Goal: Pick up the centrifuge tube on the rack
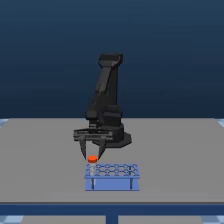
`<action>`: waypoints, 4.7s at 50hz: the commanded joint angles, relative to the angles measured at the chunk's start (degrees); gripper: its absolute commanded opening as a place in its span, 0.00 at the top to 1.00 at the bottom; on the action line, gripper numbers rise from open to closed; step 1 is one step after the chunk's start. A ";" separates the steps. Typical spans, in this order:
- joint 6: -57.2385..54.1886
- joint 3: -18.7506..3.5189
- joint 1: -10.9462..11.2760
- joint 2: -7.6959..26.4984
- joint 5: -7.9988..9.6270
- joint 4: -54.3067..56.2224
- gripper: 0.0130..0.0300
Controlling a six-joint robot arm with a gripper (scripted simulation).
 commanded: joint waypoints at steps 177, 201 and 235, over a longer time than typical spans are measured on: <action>64.82 -8.76 -0.03 -9.10 -0.05 -63.49 1.00; 67.91 -9.42 -0.03 -9.49 -0.61 -66.46 1.00; 67.91 -9.42 -0.03 -9.49 -0.61 -66.46 1.00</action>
